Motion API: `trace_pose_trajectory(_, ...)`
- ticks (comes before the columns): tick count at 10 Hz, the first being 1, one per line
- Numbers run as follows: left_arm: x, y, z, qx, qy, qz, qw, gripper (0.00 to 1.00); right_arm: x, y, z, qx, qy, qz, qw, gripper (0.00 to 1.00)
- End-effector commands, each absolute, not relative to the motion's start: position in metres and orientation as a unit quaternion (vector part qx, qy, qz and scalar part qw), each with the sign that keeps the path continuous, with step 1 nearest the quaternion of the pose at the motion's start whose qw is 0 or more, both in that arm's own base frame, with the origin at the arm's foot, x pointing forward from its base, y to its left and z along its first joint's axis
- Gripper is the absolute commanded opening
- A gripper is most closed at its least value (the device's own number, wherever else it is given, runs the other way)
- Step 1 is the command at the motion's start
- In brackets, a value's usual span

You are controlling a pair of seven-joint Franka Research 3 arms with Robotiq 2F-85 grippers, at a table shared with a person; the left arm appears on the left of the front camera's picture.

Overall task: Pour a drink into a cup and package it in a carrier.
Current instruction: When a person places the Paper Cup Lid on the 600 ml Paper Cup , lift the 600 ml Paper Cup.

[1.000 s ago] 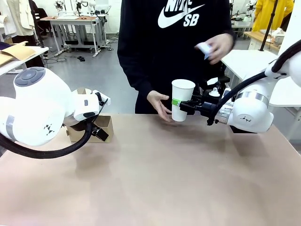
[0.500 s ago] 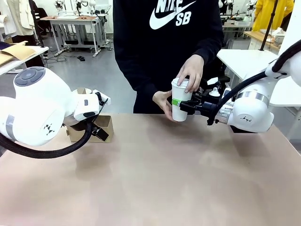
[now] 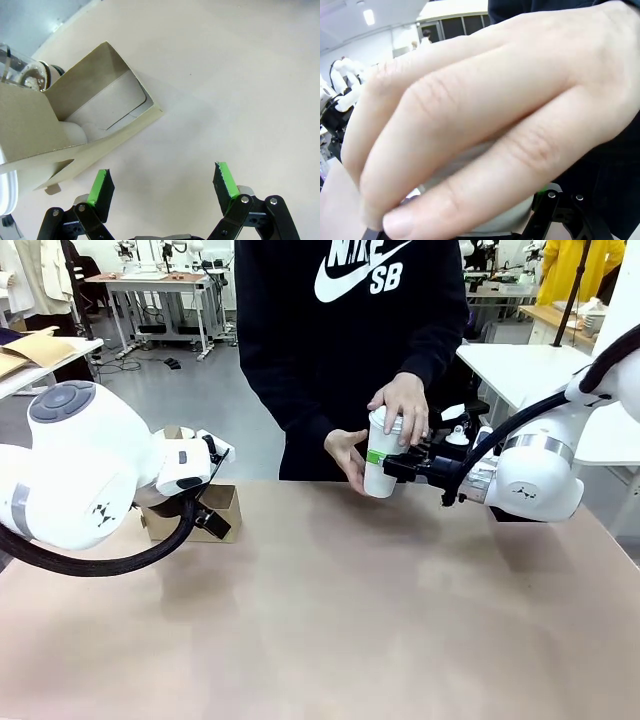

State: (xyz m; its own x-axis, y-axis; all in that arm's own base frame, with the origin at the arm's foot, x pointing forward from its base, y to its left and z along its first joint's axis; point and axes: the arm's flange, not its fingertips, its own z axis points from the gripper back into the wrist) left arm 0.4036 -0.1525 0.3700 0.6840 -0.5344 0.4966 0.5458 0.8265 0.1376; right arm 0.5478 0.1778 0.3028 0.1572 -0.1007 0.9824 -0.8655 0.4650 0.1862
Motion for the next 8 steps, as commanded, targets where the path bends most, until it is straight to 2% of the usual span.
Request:
trace_pose_trajectory(1,0.4036,-0.1519,0.3704,-0.012,-0.268,-0.294,0.918,1.0,0.5476,0.1819,0.31,0.42,-0.577,0.303,0.631,0.8)
trace_pose_trajectory(8,0.4036,-0.1519,0.3704,-0.012,-0.268,-0.294,0.918,1.0,0.5476,0.1819,0.31,0.42,-0.577,0.303,0.631,0.8)
